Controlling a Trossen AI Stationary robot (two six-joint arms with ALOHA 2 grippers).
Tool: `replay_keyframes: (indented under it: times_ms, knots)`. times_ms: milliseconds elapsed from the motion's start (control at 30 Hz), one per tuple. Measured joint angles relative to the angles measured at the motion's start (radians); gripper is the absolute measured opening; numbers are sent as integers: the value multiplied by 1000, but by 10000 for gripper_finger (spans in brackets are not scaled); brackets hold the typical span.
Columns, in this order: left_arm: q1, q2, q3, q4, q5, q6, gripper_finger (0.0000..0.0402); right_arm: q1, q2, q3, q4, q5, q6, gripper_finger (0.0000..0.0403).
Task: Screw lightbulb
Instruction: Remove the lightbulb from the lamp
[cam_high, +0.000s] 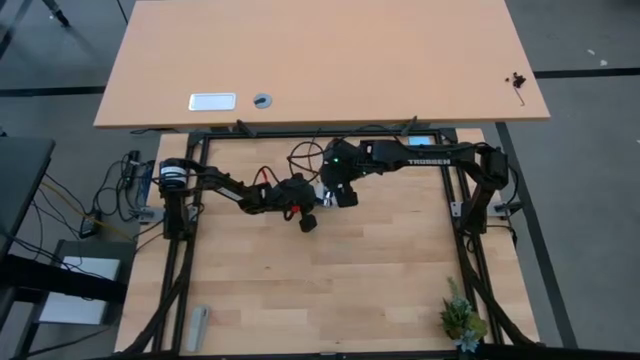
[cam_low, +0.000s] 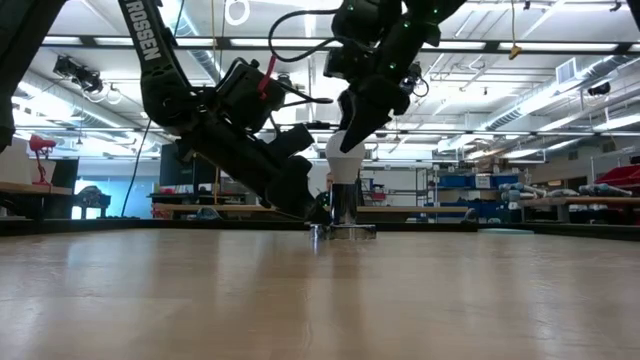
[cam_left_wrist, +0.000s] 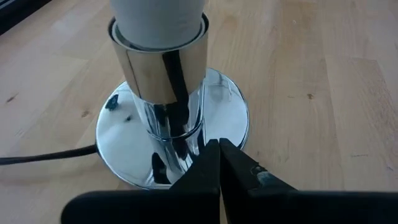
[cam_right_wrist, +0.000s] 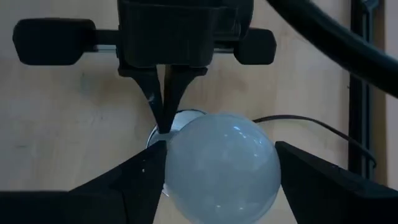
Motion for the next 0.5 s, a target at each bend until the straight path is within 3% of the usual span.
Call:
replay_keyframes:
  times_ms: [100, 233, 367, 500]
  knots:
    - [0, 0, 0, 0, 0, 0, 1, 0, 0, 9, -13, 15, 7, 299]
    - [0, 0, 0, -2, 0, 1, 1, 4, -1, 43, -18, 65, 140, 312]
    - [0, 0, 0, -3, -2, 1, 1, 21, -2, 90, -45, 178, 363, 320]
    - [0, 0, 0, -3, -2, 1, 1, 33, -5, 130, -112, 199, 648, 319]
